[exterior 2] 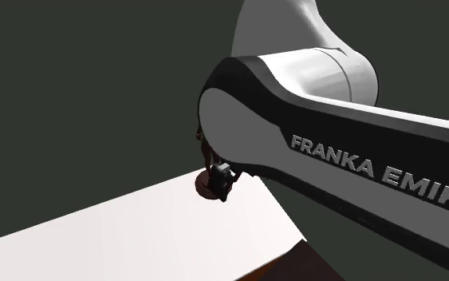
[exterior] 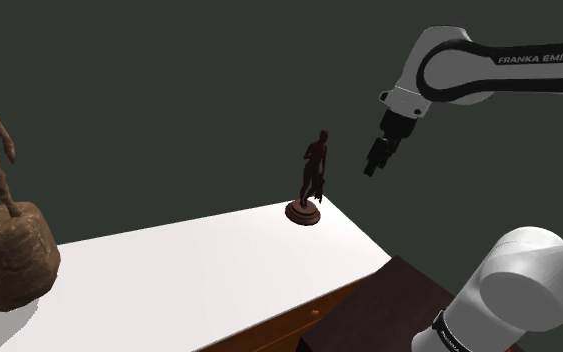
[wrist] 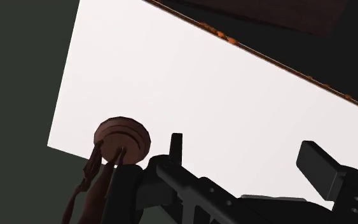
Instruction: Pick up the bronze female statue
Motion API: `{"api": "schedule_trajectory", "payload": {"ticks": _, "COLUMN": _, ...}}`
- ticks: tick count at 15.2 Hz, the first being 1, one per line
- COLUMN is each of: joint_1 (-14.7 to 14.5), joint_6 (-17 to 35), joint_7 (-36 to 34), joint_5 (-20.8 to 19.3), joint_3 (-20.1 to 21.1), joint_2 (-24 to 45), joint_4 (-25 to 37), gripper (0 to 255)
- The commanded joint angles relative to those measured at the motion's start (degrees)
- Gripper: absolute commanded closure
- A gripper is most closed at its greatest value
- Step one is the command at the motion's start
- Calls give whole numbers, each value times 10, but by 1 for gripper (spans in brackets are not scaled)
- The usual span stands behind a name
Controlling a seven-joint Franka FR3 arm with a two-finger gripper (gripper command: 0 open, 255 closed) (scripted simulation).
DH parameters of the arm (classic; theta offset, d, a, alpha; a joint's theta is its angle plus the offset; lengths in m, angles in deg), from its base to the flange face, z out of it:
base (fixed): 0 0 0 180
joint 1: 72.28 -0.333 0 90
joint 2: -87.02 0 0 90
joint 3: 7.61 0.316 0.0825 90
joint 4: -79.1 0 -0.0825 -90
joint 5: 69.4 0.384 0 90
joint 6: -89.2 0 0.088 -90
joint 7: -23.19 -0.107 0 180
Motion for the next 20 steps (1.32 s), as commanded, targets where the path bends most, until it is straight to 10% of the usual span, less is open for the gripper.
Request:
{"api": "schedule_trajectory", "payload": {"ticks": 1, "joint_1": 3, "joint_6": 49, "joint_7": 40, "joint_5": -8, "joint_3": -26, "joint_2": 15, "joint_4": -20, "gripper": 0}}
{"api": "schedule_trajectory", "payload": {"ticks": 12, "joint_1": -43, "joint_6": 291, "joint_7": 275, "joint_5": 44, "joint_3": -178, "joint_2": 210, "joint_4": -14, "gripper": 0}}
{"api": "schedule_trajectory", "payload": {"ticks": 20, "joint_1": -123, "joint_6": 368, "joint_7": 567, "joint_5": 289, "joint_3": -285, "joint_2": 421, "joint_4": 92, "gripper": 0}}
